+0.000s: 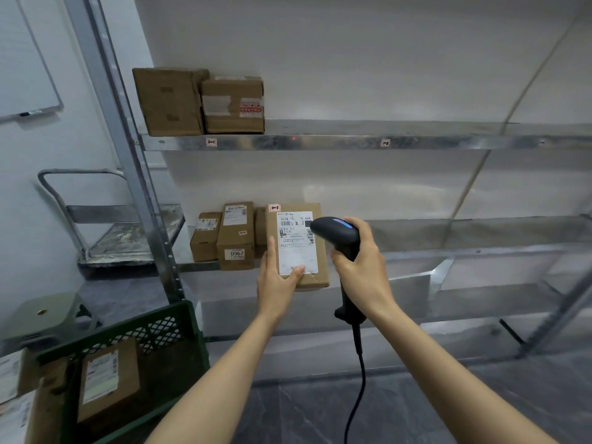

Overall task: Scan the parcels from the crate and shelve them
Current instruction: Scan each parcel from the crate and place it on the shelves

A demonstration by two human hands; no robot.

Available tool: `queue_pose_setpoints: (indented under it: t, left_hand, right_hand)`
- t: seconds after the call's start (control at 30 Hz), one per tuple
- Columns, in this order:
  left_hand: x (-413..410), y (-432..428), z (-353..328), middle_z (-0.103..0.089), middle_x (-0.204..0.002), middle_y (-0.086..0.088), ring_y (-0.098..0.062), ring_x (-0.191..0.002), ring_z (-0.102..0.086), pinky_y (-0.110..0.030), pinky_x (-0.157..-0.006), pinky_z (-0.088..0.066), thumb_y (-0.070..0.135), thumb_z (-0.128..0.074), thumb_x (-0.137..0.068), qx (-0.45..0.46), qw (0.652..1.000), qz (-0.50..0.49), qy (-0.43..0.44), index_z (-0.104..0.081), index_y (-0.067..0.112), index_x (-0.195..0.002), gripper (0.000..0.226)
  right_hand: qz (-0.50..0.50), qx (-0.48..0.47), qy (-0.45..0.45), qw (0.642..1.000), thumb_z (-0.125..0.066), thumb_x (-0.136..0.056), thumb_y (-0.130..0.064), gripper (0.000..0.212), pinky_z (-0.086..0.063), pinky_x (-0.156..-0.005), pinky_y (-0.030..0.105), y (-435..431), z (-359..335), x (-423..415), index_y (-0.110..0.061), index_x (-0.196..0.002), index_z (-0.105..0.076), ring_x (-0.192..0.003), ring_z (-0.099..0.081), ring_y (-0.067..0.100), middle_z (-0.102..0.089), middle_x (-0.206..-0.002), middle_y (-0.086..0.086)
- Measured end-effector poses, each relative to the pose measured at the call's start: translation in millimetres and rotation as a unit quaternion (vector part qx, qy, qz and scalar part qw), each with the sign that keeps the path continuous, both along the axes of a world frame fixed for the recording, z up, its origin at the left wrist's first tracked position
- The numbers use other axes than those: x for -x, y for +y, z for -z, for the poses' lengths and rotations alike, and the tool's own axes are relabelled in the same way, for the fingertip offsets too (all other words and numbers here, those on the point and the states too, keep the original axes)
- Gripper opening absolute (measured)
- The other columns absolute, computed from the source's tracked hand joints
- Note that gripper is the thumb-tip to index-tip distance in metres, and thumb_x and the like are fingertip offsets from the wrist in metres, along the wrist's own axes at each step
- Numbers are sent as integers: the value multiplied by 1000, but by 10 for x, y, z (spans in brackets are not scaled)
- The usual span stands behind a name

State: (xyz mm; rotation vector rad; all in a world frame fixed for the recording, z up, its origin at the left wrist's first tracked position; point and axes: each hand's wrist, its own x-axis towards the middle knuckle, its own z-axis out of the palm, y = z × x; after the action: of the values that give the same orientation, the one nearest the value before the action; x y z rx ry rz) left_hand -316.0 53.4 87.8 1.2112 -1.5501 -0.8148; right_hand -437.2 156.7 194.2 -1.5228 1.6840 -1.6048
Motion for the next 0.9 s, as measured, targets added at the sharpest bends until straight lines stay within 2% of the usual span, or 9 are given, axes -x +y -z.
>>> queue_pose_setpoints:
  t: [0.13, 0.27, 0.4, 0.5, 0.57, 0.67, 0.9]
  left_hand:
    - [242, -8, 29, -38, -146, 7, 7, -113, -31, -10, -90, -26, 33, -68, -86, -5, 1000, 8, -3, -11, 37, -151, 86]
    - [575, -88, 76, -41, -146, 3, -14, -130, -39, -23, -103, -30, 32, -68, -86, -16, 1000, 13, 1, -12, 32, -153, 87]
    - [976, -176, 120, -43, -146, 2, -18, -132, -40, -34, -108, -33, 32, -67, -87, -36, 999, 11, 7, -11, 35, -152, 85]
    - [1285, -268, 138, -45, -144, 4, -19, -131, -41, -39, -109, -35, 33, -68, -86, -42, 999, 1, 6, -16, 37, -151, 83]
    - [1473, -327, 159, -48, -142, 5, -19, -129, -44, -38, -107, -37, 33, -69, -84, -40, 999, -13, 3, -21, 37, -150, 82]
    - [1714, -391, 184, -48, -140, 6, -19, -127, -44, -26, -96, -32, 36, -69, -83, -50, 998, -30, -5, -20, 41, -148, 81]
    - [2069, -603, 232, -51, -138, 7, -21, -126, -47, -30, -95, -36, 40, -69, -83, -71, 997, -23, -1, -30, 42, -142, 70]
  right_hand:
    - [11, -2, -4, 1000, -53, -86, -2, 49, -40, -54, 5, -12, 27, 265, -35, -121, -46, -70, -56, -4, -59, -91, -18]
    - [9, -7, -1, 1000, -53, -86, -3, 49, -40, -58, 3, -72, 55, 638, -36, -122, -45, -73, -56, -7, -59, -93, -18]
    - [6, -8, 11, 1000, -53, -85, -2, 50, -38, -55, 3, -173, 58, 1105, -35, -121, -45, -67, -55, -7, -59, -90, -16]
    - [3, -8, 12, 1000, -54, -86, -1, 50, -37, -57, 1, -271, 60, 1473, -33, -124, -46, -72, -55, -12, -58, -90, -18]
    - [-2, -11, 11, 1000, -54, -86, -2, 50, -38, -59, 1, -335, 74, 1703, -34, -124, -45, -75, -54, -12, -58, -91, -19]
    - [-12, -19, 10, 1000, -54, -87, -3, 49, -39, -58, 2, -416, 106, 1995, -36, -123, -44, -72, -55, -10, -58, -92, -19]
    - [-23, -32, 0, 999, -54, -87, -4, 49, -40, -56, 3, -694, 194, 2415, -36, -123, -44, -72, -55, -9, -57, -93, -17]
